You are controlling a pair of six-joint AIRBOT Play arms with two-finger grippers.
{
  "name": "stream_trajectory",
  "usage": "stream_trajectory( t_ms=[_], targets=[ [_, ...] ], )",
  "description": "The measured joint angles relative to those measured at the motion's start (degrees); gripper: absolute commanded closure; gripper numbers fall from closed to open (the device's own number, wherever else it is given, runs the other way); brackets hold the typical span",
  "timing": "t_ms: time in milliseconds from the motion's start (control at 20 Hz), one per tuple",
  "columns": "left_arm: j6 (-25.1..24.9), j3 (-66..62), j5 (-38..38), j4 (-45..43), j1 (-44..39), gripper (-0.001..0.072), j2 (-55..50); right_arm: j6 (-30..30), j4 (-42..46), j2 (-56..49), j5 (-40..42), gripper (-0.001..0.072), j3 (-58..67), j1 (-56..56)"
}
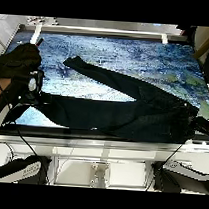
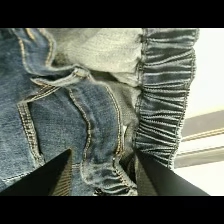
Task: Fold the clothes and pants, and hang the long-sleeved shirts on hangers.
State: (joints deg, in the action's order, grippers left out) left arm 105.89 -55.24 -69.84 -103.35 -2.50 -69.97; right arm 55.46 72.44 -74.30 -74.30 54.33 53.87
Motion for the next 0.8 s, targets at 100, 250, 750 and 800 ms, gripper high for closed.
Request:
stream_trajectory(
  t_ms=[100,250,750,800],
  targets=[
    [0.0,0.0,0.0,0.1,0.0,0.0692,0.0,0.0,0.3,0.0,0.7,0.0298,-2.1,0.0],
    [0.0,0.0,0.0,0.1,0.0,0.0692,0.0,-0.2,-0.3,0.0,2.7,0.0301,-5.0,0.0],
    [0.0,0.0,0.0,0.0,0.0,0.0691,2.7,-1.1,-4.2,1.7,-1.9,0.0665,1.2,0.0],
    [0.0,0.0,0.2,0.0,0.1,0.0692,4.2,-1.1,-4.1,2.5,-2.8,0.0665,4.1,0.0]
  ],
)
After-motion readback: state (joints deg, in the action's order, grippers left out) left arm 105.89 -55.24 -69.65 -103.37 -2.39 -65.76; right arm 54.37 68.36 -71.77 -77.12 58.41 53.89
